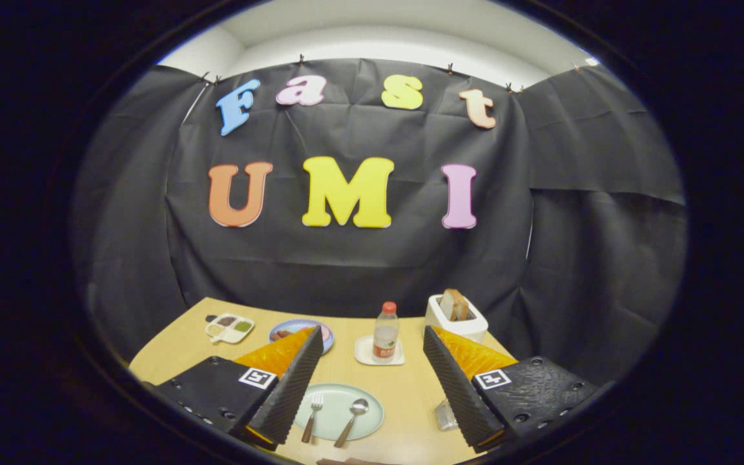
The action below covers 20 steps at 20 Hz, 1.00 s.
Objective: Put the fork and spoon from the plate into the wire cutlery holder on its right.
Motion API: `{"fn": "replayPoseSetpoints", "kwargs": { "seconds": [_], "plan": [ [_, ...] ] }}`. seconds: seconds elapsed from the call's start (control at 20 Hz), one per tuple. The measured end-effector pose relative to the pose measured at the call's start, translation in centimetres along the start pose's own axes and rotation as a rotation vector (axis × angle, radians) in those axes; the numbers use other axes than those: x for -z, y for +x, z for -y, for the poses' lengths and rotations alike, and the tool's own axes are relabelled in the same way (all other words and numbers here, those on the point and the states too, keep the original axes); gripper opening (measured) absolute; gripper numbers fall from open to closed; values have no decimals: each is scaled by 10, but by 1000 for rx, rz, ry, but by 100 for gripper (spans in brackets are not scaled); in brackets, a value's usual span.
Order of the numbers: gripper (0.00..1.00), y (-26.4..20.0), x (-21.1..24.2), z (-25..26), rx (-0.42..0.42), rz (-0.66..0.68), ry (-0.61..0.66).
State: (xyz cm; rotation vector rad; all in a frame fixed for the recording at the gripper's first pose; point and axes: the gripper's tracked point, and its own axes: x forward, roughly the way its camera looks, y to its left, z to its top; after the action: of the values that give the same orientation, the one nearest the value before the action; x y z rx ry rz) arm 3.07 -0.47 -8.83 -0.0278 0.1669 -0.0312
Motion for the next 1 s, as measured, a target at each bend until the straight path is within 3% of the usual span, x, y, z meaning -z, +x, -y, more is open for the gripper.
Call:
{"fn": "replayPoseSetpoints", "kwargs": {
  "seconds": [0.5,0.9,1.0],
  "plan": [
    [94,55,200,-26,11,-426,2],
    [69,77,267,-37,8,-636,87],
    [63,82,281,-31,42,-683,85]
  ]
}}
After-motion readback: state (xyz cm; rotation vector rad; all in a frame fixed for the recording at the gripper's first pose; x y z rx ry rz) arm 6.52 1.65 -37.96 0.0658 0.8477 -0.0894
